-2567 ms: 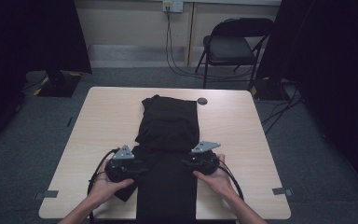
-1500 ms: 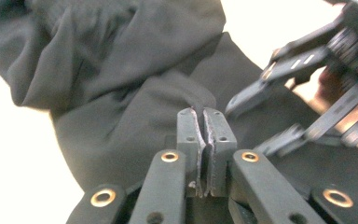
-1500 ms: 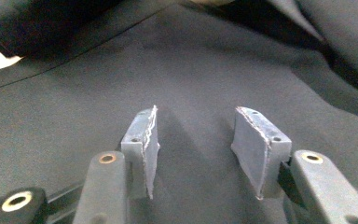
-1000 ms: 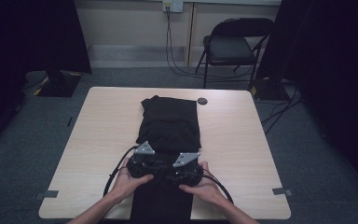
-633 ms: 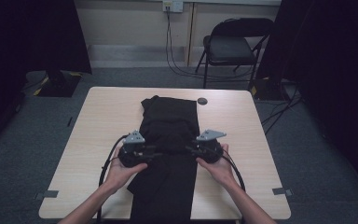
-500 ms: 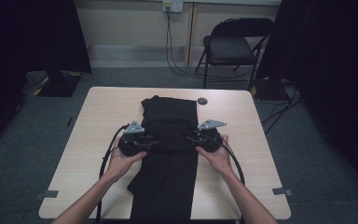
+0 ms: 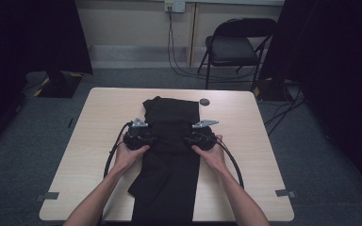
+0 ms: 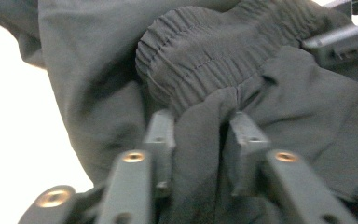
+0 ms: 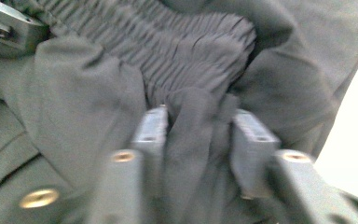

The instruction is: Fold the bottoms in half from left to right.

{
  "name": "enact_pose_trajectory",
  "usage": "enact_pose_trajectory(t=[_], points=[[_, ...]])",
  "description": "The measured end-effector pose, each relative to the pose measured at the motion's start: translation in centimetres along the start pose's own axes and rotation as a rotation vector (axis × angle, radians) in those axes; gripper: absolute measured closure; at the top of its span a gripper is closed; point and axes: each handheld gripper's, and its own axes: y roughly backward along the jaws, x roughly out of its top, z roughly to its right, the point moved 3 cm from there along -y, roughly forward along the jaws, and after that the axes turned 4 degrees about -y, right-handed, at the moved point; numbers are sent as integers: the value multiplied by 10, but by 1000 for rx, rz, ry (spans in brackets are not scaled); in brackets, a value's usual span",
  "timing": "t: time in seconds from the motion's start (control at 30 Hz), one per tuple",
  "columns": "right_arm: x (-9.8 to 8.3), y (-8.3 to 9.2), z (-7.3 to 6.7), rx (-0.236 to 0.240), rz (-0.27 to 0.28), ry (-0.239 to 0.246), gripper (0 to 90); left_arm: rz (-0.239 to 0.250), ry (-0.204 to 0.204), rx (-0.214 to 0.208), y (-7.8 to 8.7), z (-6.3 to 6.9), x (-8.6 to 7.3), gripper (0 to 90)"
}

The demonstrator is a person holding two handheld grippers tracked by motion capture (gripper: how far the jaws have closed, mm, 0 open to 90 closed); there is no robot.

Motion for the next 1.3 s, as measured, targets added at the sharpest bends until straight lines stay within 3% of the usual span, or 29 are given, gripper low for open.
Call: enact_pose_trajectory(t=[0.1,0.27,0.4,0.47,0.53,0.63,0.7,0.77,0.83,0.97,1.03,1.07,1.1,1.17,1.23,1.27,1.3], points=[[13,13,1,14,59,-14,747,72,7,-22,15,-1,19,740],[48,45,6,33,154,-24,746,179,-21,-3,43,0,59,745],[81,72,5,21,223,4,764,279,-37,-6,74,3,94,760],[96,88,1,22,265,14,766,326,-55,-12,94,7,111,762],[110,108,-4,27,316,28,769,361,-102,-9,115,15,125,763],[121,134,-14,49,371,46,769,429,-114,-58,146,32,131,763],[120,150,-25,70,387,66,769,434,-128,-73,160,44,121,761],[107,159,-37,80,366,92,768,397,-147,-82,162,55,102,759],[87,156,-46,92,321,97,768,354,-113,-113,155,59,75,758],[31,134,-59,135,221,78,769,239,-39,-175,128,64,11,758],[1,121,-64,156,169,51,770,164,-40,-190,115,68,-18,758],[-13,114,-67,164,134,46,770,102,-44,-209,105,71,-36,757],[-32,104,-70,170,90,42,770,77,-54,-216,101,73,-44,754],[-49,93,-72,177,35,39,770,5,-41,-237,90,77,-60,751],[-59,83,-75,155,-22,69,771,-37,-102,-213,80,82,-68,740],[-62,78,-75,143,-33,85,772,-55,-110,-201,75,81,-69,737],[-64,73,-72,136,-42,77,772,-61,-89,-204,70,78,-70,737]])
